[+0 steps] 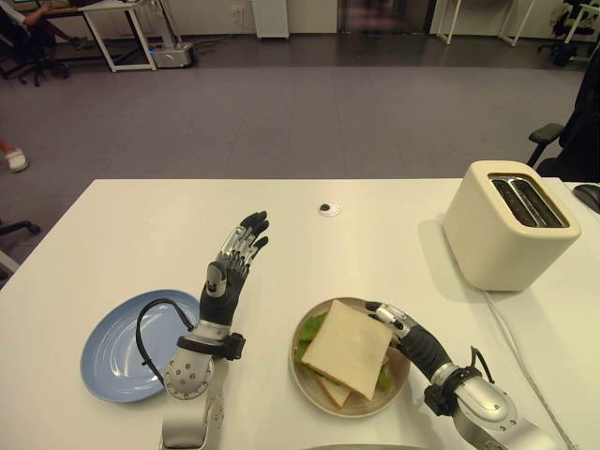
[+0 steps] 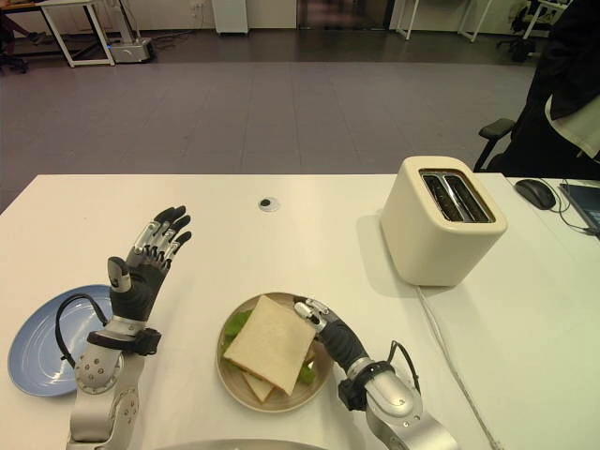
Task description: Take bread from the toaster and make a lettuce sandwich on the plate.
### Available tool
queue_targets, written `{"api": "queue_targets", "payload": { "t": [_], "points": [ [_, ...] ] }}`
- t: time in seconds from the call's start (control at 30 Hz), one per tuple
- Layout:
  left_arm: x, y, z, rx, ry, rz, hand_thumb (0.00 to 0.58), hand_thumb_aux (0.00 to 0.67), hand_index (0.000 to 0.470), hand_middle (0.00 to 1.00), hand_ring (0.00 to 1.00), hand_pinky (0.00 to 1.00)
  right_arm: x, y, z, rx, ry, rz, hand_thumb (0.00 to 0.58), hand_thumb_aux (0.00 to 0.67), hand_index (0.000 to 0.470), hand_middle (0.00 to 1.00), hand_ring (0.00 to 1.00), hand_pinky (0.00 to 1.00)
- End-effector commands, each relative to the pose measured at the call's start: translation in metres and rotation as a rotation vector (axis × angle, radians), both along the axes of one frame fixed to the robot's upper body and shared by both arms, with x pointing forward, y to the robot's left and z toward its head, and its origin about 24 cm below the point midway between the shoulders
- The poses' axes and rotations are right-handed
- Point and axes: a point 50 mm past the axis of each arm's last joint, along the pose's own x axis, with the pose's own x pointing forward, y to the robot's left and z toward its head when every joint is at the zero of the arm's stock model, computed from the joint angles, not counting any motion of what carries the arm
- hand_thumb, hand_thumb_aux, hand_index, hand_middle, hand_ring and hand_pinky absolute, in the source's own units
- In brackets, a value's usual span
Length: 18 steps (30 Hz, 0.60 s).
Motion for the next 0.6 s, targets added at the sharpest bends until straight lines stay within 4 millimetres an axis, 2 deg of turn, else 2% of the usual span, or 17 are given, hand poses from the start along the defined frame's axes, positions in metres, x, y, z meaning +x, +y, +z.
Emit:
{"api": "queue_targets", "payload": {
  "t": [0.03,0.2,0.33,0.43,0.53,0.57,0.6],
  "points": [
    [0.0,-0.002,-0.002,0.007,0.013,-0.002,0.0,0.0,0.0,0.0,0.0,0.0,0.006,-0.003,0.01,-0.033,-0.096,-0.006,0.0,0.0,0.0,0.0,0.0,0.0],
    [0.0,-0.002,0.001,0.007,0.006,-0.007,0.0,0.0,0.0,0.0,0.0,0.0,0.008,0.0,0.033,-0.01,-0.243,0.038,0.0,0.0,0.0,0.0,0.0,0.0],
    [0.001,-0.002,0.004,0.008,-0.004,-0.016,0.0,0.0,0.0,0.0,0.0,0.0,0.013,-0.001,0.062,0.072,-0.384,0.066,0.0,0.0,0.0,0.0,0.0,0.0],
    [0.0,-0.002,0.008,0.016,-0.015,-0.038,0.0,0.0,0.0,0.0,0.0,0.0,0.023,-0.013,0.085,0.108,-0.505,0.04,0.0,0.0,0.0,0.0,0.0,0.0],
    [-0.001,-0.002,0.016,0.045,-0.039,-0.092,0.0,0.0,0.0,0.0,0.0,0.0,0.031,-0.029,0.099,0.092,-0.583,0.029,0.0,0.0,0.0,0.0,0.0,0.0],
    [-0.002,-0.001,0.018,0.063,-0.04,-0.126,0.0,0.0,0.0,0.0,0.0,0.0,0.033,-0.033,0.101,0.087,-0.595,0.041,0.19,0.121,0.085,0.0,0.0,0.0],
    [-0.004,-0.001,0.019,0.088,-0.034,-0.175,0.0,0.0,0.0,0.01,0.01,0.01,0.034,-0.038,0.102,0.085,-0.597,0.067,0.41,0.307,0.216,0.0,0.0,0.0]
  ]
}}
